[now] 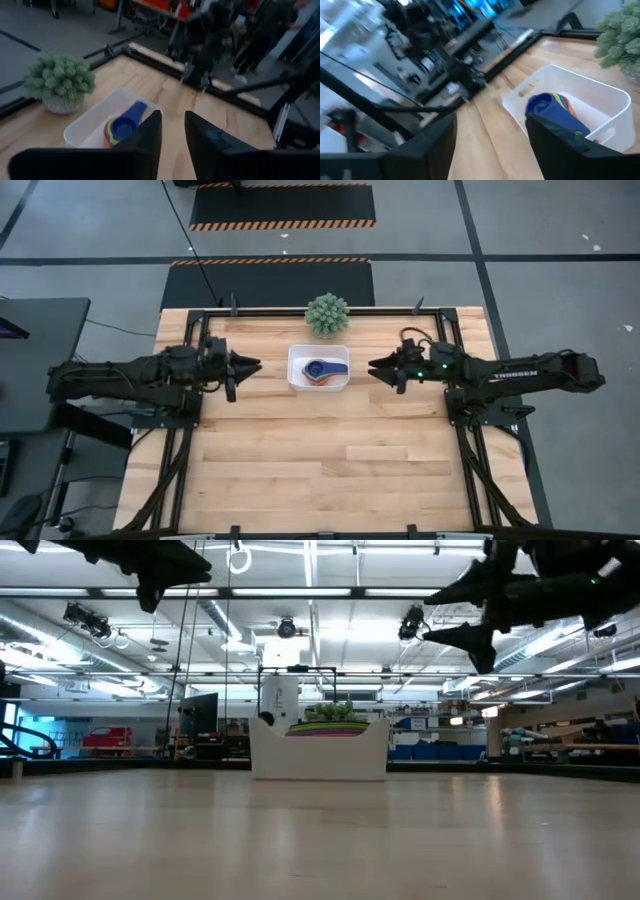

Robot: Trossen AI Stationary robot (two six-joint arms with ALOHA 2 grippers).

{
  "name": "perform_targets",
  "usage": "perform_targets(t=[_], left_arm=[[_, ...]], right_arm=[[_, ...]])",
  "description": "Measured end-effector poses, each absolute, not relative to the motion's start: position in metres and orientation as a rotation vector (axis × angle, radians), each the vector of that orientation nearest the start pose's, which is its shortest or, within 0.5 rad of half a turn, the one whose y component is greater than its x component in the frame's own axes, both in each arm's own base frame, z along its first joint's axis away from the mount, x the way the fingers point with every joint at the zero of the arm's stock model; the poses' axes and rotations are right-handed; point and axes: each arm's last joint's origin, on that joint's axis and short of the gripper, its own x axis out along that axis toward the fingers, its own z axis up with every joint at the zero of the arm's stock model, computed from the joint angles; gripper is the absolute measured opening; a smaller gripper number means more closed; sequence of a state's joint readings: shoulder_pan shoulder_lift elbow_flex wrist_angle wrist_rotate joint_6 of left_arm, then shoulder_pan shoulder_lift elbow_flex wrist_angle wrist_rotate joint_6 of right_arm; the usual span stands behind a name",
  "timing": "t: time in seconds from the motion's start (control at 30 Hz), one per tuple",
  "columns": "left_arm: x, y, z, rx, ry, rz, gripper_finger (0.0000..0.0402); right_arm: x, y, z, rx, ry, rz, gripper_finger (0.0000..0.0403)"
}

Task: Nest measuring cups in basket
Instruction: Return to Home Position

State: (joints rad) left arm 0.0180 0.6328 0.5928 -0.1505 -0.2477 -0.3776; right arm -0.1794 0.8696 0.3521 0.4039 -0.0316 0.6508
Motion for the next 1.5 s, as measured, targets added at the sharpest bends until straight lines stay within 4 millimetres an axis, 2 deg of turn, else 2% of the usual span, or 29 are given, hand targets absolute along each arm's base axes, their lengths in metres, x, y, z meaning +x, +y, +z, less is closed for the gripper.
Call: perform_targets(t=[0.1, 0.33, 0.57, 0.87, 1.1, 1.27, 1.5], left_arm=[[0.143, 0.011, 0.284, -0.386, 0.092, 0.303, 0.0068], [0.128, 0.011, 0.243, -0.535, 0.022, 0.300, 0.0009], [0.112, 0.012, 0.218, -0.655, -0.054, 0.346, 0.0005], [0.099, 0.014, 0.199, -0.710, -0.150, 0.415, 0.0002], [0.095, 0.015, 0.190, -0.738, -0.195, 0.449, 0.0001], [0.090, 0.017, 0.186, -0.743, -0.260, 0.515, 0.0001], [0.092, 0.015, 0.176, -0.796, -0.278, 0.502, 0.0000]], right_arm=[[0.173, -0.032, 0.212, 0.694, -0.013, -0.150, 0.0231], [0.149, -0.029, 0.193, 0.753, -0.143, -0.088, 0.0191], [0.133, -0.026, 0.180, 0.778, -0.198, -0.067, 0.0172], [0.127, -0.025, 0.186, 0.714, -0.252, -0.077, 0.0154], [0.121, -0.024, 0.188, 0.726, -0.245, -0.035, 0.0139], [0.112, -0.022, 0.194, 0.679, -0.299, -0.024, 0.0117], [0.097, -0.019, 0.193, 0.668, -0.320, -0.041, 0.0091]])
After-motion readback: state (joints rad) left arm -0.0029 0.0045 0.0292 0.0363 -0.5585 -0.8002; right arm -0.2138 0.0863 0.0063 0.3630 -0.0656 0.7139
